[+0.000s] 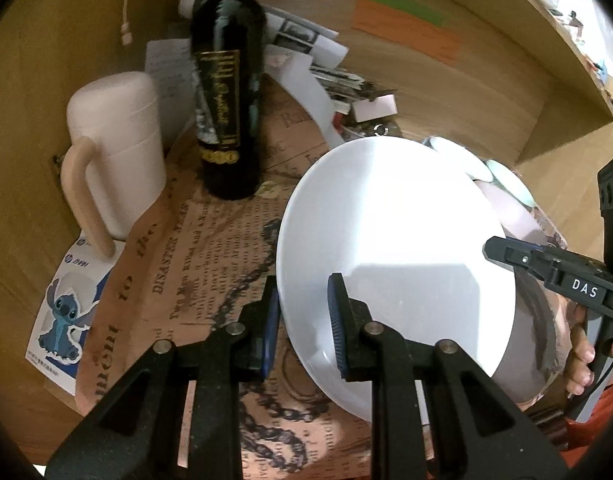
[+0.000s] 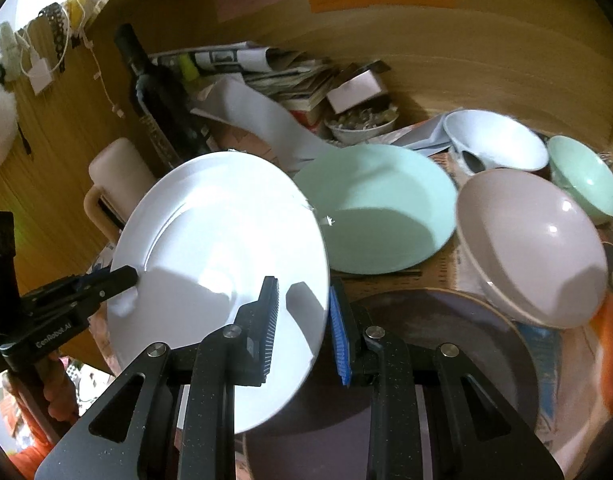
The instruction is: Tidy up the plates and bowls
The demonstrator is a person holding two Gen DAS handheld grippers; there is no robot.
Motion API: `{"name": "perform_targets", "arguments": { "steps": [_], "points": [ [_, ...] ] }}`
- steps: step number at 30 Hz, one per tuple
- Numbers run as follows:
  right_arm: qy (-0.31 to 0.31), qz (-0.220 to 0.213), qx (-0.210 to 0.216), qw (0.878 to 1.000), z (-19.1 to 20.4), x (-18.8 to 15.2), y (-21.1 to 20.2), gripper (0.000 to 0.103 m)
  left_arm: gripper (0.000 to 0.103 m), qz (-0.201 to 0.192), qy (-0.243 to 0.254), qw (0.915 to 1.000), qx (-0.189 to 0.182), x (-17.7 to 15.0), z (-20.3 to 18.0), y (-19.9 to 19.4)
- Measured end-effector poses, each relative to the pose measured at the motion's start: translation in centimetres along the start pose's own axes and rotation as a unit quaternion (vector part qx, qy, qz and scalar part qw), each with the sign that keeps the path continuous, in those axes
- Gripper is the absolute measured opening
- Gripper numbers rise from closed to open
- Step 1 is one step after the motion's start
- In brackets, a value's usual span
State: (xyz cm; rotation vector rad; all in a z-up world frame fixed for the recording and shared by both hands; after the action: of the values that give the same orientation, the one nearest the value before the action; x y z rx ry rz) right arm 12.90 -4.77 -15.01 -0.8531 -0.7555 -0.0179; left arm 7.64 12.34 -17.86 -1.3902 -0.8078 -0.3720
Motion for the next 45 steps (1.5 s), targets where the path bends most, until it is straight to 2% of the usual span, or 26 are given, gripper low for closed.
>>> {"name": "perform_targets", "arguments": {
  "steps": [26,45],
  "points": [
    [0.032,-0.037,-0.043,0.998,-5.1,-2.8,-7.0,0.023,0.023,0.007,0.054,0.9975,-0.044,-0.7,-8.6,-0.4],
    [0.063,-0.005,-0.051,0.997,-8.1,-6.3,-7.7,0.023,0.023,0.044,0.084,0.9945,-0.044,-3.2,-12.2,0.9]
  ]
}}
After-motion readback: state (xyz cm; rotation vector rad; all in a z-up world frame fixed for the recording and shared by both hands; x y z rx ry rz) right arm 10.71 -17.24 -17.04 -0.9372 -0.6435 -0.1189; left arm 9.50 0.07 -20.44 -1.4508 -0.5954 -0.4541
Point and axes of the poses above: each gripper's, at about its wrist camera, not at the fingertips, and y roughly the way its jaws point, z to its left, x to its top, the point moved 7 cm from there along y, roughly the way its jaws point, and after that the axes turned 12 degrees about x, right-handed, at the moved point
